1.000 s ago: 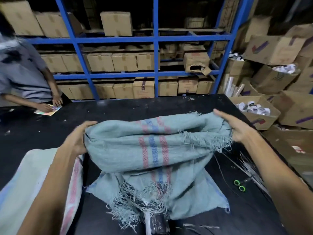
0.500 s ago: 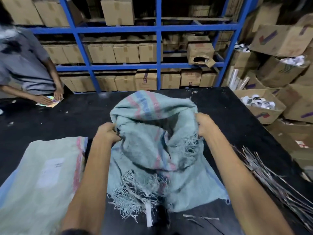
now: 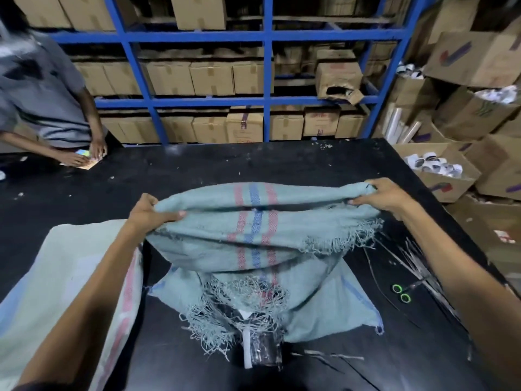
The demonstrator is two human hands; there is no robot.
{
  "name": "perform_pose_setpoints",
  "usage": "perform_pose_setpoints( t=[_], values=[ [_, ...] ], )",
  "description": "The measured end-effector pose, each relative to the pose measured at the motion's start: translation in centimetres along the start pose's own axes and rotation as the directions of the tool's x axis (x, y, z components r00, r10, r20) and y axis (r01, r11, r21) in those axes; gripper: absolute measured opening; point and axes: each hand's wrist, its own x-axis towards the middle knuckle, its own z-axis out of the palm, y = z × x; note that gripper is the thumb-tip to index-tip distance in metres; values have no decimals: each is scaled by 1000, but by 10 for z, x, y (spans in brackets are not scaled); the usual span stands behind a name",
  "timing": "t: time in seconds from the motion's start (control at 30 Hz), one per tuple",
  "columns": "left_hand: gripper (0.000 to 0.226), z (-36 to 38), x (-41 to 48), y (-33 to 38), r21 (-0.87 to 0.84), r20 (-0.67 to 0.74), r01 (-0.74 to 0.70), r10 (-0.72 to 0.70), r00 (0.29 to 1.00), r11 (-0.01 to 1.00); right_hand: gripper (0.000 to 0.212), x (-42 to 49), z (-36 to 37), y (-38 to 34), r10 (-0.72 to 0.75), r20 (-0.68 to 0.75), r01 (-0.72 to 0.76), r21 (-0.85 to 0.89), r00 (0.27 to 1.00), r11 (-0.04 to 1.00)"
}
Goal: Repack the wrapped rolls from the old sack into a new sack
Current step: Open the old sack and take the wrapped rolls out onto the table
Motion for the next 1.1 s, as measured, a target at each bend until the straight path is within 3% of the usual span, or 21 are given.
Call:
perform_pose_setpoints(
  t=[0.1,0.17,0.2,0.23,0.27,0.3,0.33,0.4,0.47,0.5,0.57,0.6,0.67,0.73,0.77,0.83,0.9,0.97,1.0,1.03,1.1],
  values=[
    [55,26,-13,6,196,-245,56,-7,970,979,47,-8,18,-10,-5,-236,-52,-233,972,971],
    [47,44,-12,15,107,-251,106,-76,965,989,44,-11,38,-23,56,-383,-90,-72,922,993],
    [42,48,-8,22,-74,-135,141,-150,979,987,41,-10,49,-32,123,-377,-100,81,918,992],
    [33,54,-10,27,-243,38,161,-157,987,957,37,-15,59,-44,206,-297,-111,306,932,945],
    [22,57,-12,34,-318,162,215,-170,972,923,29,-17,67,-58,247,-71,-165,563,966,810],
    [17,61,-19,39,-464,267,246,-131,955,851,16,-19,73,-67,233,137,-263,679,963,686],
    [20,59,-32,42,-582,319,249,-65,946,774,16,-23,74,-66,153,224,-270,733,962,624],
    [36,48,-42,51,-696,356,388,-178,917,604,30,-28,63,-48,-63,394,-339,853,917,397],
    [38,27,-35,42,-718,339,374,-174,925,588,26,-16,38,-33,17,438,-400,804,899,440],
    [35,16,-24,29,-698,378,356,-101,920,622,23,-8,26,-29,42,449,-420,794,892,438],
    [27,-5,-8,13,-651,519,470,-103,849,596,31,4,8,-4,-16,473,-436,823,881,364],
    [34,-15,-5,9,-597,546,474,-105,831,647,45,6,5,3,-92,523,-461,809,847,365],
    [67,-20,6,-5,-492,531,405,-102,841,771,67,4,8,7,-173,552,-405,758,816,511],
    [101,-18,11,-8,-259,430,229,-100,897,938,66,2,12,2,-177,554,-257,616,813,745],
    [103,-15,10,-9,-57,329,121,-96,939,991,60,2,12,1,-116,508,-151,455,854,877],
    [97,-6,12,-15,165,91,41,-56,994,985,42,6,16,7,-33,250,-9,164,968,986],
    [79,11,4,-22,255,-96,53,-29,995,966,46,7,28,13,-12,45,11,15,999,1000],
    [55,36,-3,-30,358,-253,66,29,967,931,50,-2,46,8,12,-134,-45,-246,991,968],
    [48,49,-4,-29,333,-282,63,35,959,941,48,-5,57,5,10,-231,-93,-350,973,932],
    [44,61,-8,-25,222,-268,62,0,963,973,41,-9,67,-2,17,-311,-126,-335,950,934],
    [33,80,-18,0,-197,-96,134,-155,983,971,34,-13,82,-22,122,-397,-144,-26,910,989]
  ],
)
